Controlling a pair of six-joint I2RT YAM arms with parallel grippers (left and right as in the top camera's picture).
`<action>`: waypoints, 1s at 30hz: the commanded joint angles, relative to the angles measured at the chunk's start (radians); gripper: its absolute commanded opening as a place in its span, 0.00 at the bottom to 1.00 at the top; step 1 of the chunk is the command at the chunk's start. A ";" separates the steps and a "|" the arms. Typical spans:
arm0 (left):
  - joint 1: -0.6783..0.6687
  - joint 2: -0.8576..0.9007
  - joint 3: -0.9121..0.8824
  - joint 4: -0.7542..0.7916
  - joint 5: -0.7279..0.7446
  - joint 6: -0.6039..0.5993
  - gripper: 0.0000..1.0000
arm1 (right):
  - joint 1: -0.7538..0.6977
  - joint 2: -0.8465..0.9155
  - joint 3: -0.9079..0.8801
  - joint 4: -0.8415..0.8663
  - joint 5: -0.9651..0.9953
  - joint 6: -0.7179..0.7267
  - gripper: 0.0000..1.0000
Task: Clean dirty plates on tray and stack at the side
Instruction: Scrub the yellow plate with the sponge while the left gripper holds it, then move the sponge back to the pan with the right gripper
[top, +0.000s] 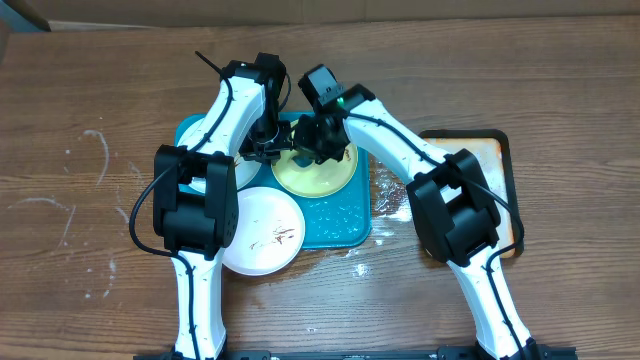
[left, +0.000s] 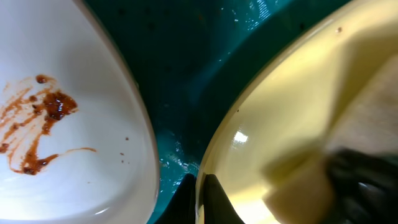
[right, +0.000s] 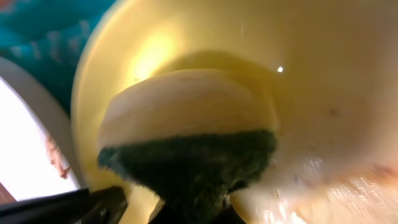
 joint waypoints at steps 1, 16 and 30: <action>-0.004 0.014 0.011 0.001 -0.019 0.009 0.04 | 0.001 -0.006 -0.087 0.085 -0.069 0.040 0.04; -0.003 0.014 0.011 -0.002 -0.041 0.016 0.04 | -0.148 -0.006 -0.114 -0.139 0.413 -0.114 0.04; -0.003 0.014 0.011 -0.003 -0.041 0.016 0.04 | -0.088 -0.007 0.117 -0.312 0.470 -0.191 0.04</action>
